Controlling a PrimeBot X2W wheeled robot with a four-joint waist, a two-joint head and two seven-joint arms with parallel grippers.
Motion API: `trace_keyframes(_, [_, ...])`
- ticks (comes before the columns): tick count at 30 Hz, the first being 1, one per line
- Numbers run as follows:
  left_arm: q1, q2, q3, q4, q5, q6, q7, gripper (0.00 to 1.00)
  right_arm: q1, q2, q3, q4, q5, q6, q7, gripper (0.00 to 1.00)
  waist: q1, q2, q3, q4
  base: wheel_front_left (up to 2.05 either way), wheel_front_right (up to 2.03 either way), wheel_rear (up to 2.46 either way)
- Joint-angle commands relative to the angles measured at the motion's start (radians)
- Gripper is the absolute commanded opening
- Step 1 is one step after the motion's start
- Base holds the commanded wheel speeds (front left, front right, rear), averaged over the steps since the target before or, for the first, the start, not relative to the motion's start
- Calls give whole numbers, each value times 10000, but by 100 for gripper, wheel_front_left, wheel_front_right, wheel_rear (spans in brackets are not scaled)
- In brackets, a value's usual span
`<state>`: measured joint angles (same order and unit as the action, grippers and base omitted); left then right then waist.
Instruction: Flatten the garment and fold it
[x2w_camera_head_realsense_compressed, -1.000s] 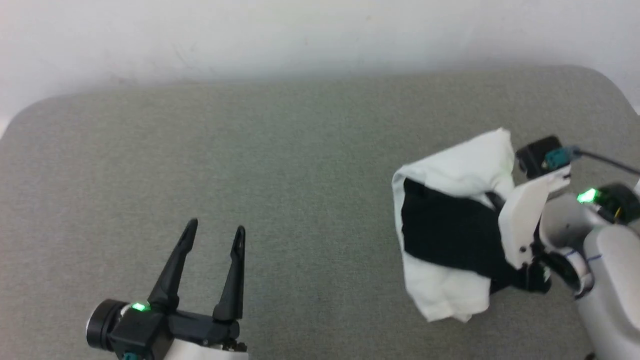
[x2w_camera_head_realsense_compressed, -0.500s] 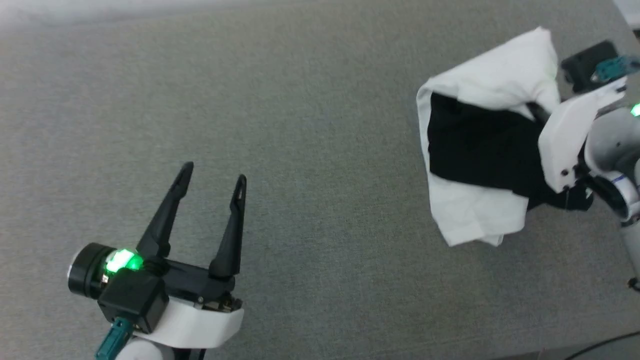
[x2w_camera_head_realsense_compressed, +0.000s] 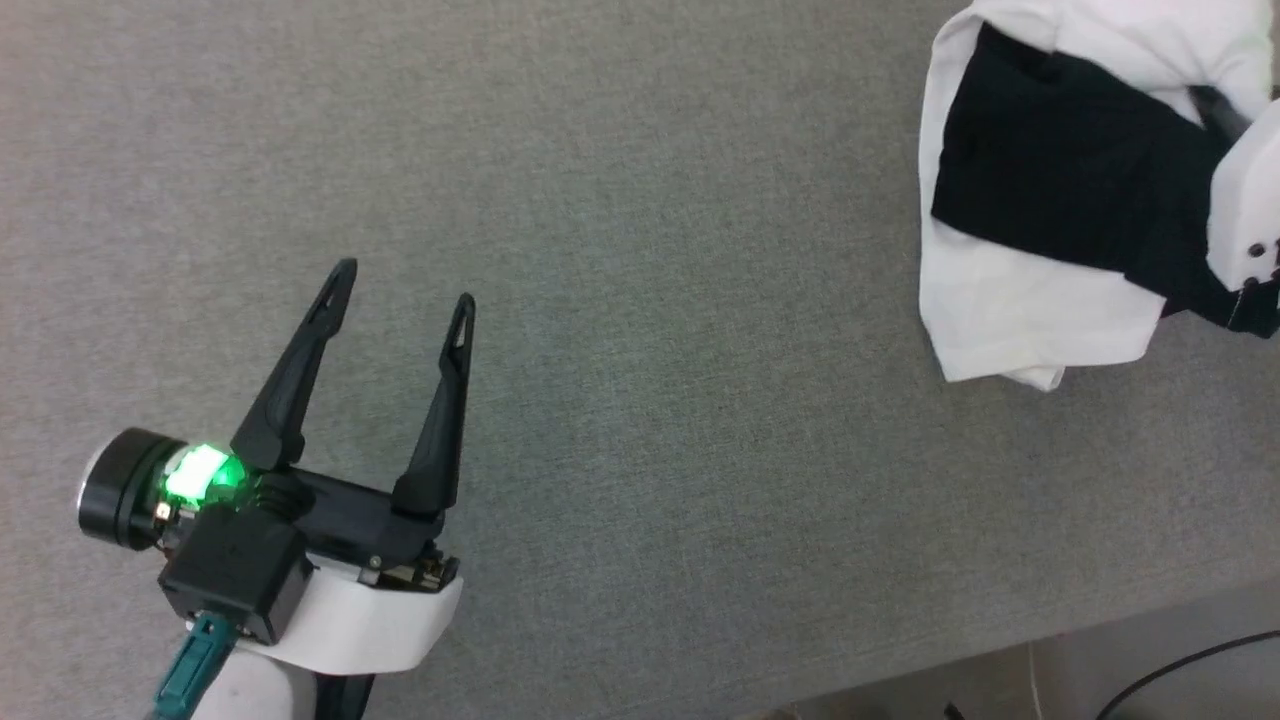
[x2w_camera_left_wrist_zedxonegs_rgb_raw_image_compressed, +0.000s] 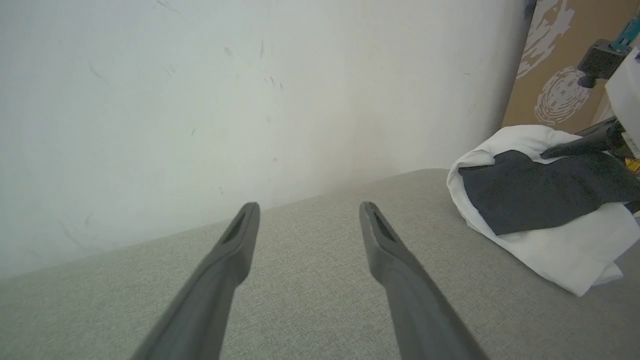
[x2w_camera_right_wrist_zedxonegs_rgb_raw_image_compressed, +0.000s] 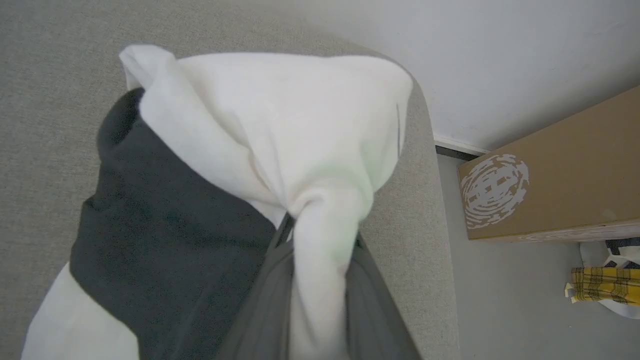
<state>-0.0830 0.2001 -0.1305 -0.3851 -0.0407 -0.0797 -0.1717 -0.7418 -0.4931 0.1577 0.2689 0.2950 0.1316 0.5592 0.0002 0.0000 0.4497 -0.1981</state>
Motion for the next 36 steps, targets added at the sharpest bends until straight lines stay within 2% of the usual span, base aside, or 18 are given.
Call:
trace_keyframes(1, [-206,101,0,-122,99,-65,57,100,-203,-80,-151,102,-104,-9,-131,0,-2,0,435,-336,0,0,0])
trace_keyframes(10, [-469,369,-83,-319,177,-116,340,100,-599,-232,-815,741,-541,-9,-616,0,-2,0,1005,-596,0,0,0])
trace_keyframes(23, [-766,569,-207,-478,220,-121,500,100,-1121,-232,-1520,1962,-1235,-9,-1405,0,-2,0,1538,-419,0,0,0])
trace_keyframes(24, [-775,571,-216,-470,219,-113,504,100,-1173,-194,-1582,2064,-1288,-9,-1446,16,-2,0,1537,-416,0,0,0])
trace_keyframes(25, [-783,572,-227,-454,215,-106,505,100,-1221,-153,-1634,2163,-1345,-9,-1486,43,-2,0,1525,-412,0,0,0])
trace_keyframes(26, [-793,570,-240,-428,207,-102,501,100,-1257,-128,-1664,2250,-1426,-9,-1535,91,-2,0,1497,-404,0,0,0])
trace_keyframes(27, [-802,565,-253,-392,195,-97,492,100,-1276,-110,-1677,2331,-1497,-9,-1577,100,-2,0,1454,-393,0,0,0])
trace_keyframes(36, [-687,342,-237,25,-7,172,215,100,-1210,-61,-1954,2745,-1695,-9,-1761,100,-2,0,706,-276,0,0,0])
